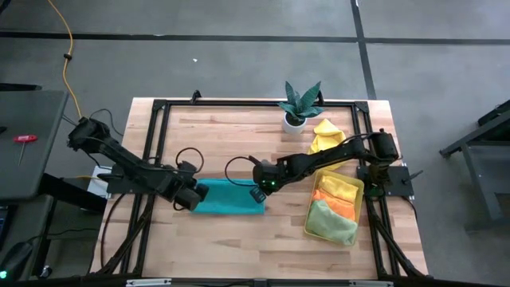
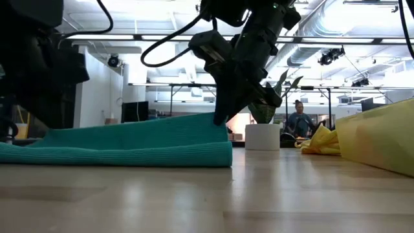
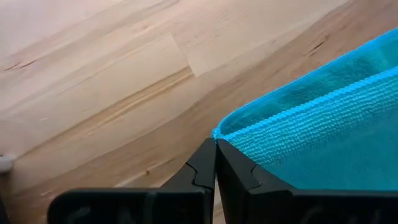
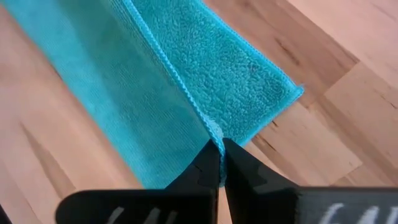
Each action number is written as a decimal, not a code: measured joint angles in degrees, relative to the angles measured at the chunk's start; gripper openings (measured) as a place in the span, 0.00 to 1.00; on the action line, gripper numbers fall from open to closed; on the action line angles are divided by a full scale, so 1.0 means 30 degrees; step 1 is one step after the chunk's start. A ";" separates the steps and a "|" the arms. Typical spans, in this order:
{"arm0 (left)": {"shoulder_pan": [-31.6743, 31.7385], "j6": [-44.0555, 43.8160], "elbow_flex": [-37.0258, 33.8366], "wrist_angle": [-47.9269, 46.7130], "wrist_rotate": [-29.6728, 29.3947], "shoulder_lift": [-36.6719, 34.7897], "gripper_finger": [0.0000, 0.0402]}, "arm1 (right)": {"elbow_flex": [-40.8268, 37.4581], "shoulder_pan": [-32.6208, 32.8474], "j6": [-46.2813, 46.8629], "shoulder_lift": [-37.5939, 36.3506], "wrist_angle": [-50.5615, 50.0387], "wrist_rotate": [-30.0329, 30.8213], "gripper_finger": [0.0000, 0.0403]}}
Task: Fold microfiber towels
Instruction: Fold the blue microfiber cloth
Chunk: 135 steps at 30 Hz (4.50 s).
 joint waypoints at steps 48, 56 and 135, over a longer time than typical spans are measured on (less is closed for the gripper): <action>-0.0992 1.1238 0.0022 0.3738 -0.2270 -1.0803 0.40 | 0.0015 -0.2629 -0.4342 0.0436 0.0349 -0.1513 0.44; -0.0991 1.2008 0.0022 0.4285 -0.2199 -1.0808 0.40 | 0.0015 -0.3179 -0.4894 0.0550 0.0559 -0.1367 0.44; 0.1714 0.1850 0.0022 0.7217 0.4696 0.2916 0.00 | -0.9610 -0.0080 0.2385 -0.8510 0.4694 -0.0572 0.44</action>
